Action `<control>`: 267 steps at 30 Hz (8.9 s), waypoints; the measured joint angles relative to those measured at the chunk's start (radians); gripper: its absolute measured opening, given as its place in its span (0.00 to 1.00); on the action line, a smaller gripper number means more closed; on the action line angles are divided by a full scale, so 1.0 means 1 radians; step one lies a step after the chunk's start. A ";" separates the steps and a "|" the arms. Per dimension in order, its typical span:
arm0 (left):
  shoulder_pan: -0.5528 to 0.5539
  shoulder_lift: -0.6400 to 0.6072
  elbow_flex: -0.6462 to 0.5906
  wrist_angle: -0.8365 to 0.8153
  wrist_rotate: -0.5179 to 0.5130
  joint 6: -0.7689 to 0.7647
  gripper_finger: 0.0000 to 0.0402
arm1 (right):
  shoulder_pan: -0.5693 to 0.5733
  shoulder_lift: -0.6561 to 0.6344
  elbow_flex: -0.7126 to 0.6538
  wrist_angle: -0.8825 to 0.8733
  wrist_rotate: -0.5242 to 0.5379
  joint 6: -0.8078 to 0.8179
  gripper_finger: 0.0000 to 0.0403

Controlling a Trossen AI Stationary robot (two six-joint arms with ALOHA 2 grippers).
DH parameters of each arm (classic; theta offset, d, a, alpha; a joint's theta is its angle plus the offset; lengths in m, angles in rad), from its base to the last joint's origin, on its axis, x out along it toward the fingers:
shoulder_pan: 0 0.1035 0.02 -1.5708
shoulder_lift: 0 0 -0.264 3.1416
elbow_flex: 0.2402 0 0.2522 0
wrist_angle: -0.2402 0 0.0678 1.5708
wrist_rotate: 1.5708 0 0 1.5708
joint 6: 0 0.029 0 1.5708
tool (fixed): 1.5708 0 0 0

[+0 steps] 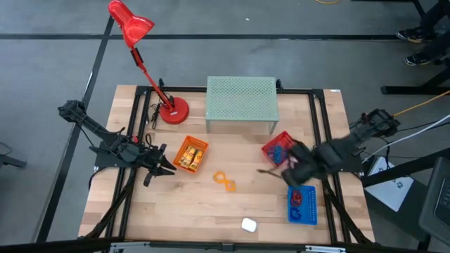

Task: Pick & Place Office Desk Supplies
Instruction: Put the violet spring keychain into the blue bin, then put the yellow spring keychain into the blue bin

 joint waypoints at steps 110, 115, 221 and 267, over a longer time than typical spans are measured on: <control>0.000 0.000 0.000 0.001 0.000 0.000 0.23 | -0.429 0.913 0.553 0.593 -0.178 -1.413 0.45; 0.000 0.001 0.000 0.001 0.000 0.000 0.23 | -0.428 0.911 0.496 0.685 -0.202 -1.365 0.45; 0.000 0.000 0.000 0.001 0.000 0.000 0.23 | 0.356 0.082 -0.230 0.576 0.305 0.548 0.51; 0.000 0.000 0.000 0.001 0.000 0.000 0.23 | -0.272 0.615 0.034 0.893 -0.012 -0.496 0.39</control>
